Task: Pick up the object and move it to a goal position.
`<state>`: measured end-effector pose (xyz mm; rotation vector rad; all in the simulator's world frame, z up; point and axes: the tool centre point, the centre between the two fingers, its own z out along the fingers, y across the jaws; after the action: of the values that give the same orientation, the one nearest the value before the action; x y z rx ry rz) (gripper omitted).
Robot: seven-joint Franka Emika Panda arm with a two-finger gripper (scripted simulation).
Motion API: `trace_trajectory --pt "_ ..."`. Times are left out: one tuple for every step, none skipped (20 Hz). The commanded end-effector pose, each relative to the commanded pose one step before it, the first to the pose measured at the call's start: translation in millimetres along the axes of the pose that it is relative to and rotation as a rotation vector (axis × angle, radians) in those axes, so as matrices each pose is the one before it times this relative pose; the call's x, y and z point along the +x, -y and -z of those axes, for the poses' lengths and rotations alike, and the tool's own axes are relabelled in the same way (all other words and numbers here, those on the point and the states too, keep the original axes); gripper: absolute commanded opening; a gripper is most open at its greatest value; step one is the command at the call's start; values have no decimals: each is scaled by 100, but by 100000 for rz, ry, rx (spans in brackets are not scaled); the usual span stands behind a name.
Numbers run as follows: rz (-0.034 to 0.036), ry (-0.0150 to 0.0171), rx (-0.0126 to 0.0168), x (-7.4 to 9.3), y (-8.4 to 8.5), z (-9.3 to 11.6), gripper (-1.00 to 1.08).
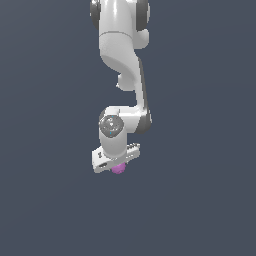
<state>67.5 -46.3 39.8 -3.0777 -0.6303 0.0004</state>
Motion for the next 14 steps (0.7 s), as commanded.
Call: trace_trajectory --pt "9 -20 -10 14 -2 2 -100" --pt "0 0 0 0 0 0 -100" --pt "0 0 0 0 0 0 -100" --pt "0 0 0 0 0 0 -100" --pt "0 0 0 0 0 0 -100" --pt "0 0 0 -4 3 1 -100" --pt "0 0 0 -4 19 6 -100" --pt "0 0 0 -13 58 18 -100" --pt "0 0 0 -21 96 30 -100" --pt "0 0 0 -29 135 42 -100" --pt "0 0 0 -38 175 54 -100" --pt "0 0 0 -47 216 67 -100" --pt "0 0 0 -56 257 80 -100" --pt "0 0 0 -65 300 93 -100"
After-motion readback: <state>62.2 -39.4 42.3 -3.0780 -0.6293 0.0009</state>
